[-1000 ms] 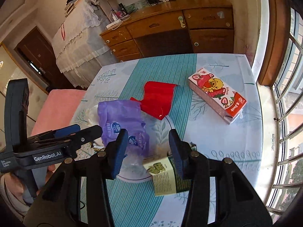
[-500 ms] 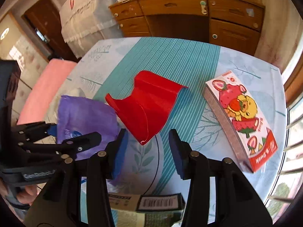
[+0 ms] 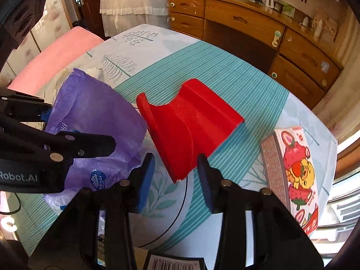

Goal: Collect trash
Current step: 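Grasp the red plastic piece with the right gripper while the left grasps the purple bag, then carry the red piece and purple bag toward the bin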

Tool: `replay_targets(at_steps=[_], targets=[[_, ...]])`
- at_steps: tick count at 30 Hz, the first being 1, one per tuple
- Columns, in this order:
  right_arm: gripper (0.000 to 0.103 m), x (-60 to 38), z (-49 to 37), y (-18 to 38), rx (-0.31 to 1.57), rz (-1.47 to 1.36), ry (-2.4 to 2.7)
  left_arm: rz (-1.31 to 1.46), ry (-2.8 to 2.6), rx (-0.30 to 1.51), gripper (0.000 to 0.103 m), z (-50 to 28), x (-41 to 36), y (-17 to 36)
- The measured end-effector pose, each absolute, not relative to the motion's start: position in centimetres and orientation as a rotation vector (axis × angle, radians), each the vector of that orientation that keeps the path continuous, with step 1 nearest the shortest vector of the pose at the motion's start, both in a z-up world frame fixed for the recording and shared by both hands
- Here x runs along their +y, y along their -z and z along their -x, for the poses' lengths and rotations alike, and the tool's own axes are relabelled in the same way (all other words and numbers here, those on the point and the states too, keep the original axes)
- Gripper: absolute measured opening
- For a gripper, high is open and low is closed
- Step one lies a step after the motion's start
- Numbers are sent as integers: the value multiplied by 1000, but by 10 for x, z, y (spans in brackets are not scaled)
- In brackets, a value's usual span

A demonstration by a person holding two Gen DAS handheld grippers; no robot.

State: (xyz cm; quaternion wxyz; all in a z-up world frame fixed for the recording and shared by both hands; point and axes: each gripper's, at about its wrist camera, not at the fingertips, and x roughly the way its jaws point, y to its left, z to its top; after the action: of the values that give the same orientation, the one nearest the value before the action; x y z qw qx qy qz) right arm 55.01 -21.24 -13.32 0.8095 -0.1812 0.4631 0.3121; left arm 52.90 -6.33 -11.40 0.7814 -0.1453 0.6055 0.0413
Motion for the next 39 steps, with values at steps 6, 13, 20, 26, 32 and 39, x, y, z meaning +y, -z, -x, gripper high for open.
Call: replay_targets(at_steps=[6,13,20,26,32,39], targets=[[4,-209,-546,123,966,335,-708,321,-50,1285,4,-524,-68,107],[3,-230,-520,84,922,226,-684,342,21,1201,2,-505,-78,63],[3,-250,-470,18,816,94,-634,345,103,1110,1,-462,-78,0],[3,-259,-392,-29,780,-28,-588,298,199,1067,1,-396,-69,-43],[3,-249,-286,-54,795,-114,-519,240,296,1053,1,-308,-47,-65],[3,-204,-153,-47,795,-179,-390,146,405,1040,1,-192,-4,-74]])
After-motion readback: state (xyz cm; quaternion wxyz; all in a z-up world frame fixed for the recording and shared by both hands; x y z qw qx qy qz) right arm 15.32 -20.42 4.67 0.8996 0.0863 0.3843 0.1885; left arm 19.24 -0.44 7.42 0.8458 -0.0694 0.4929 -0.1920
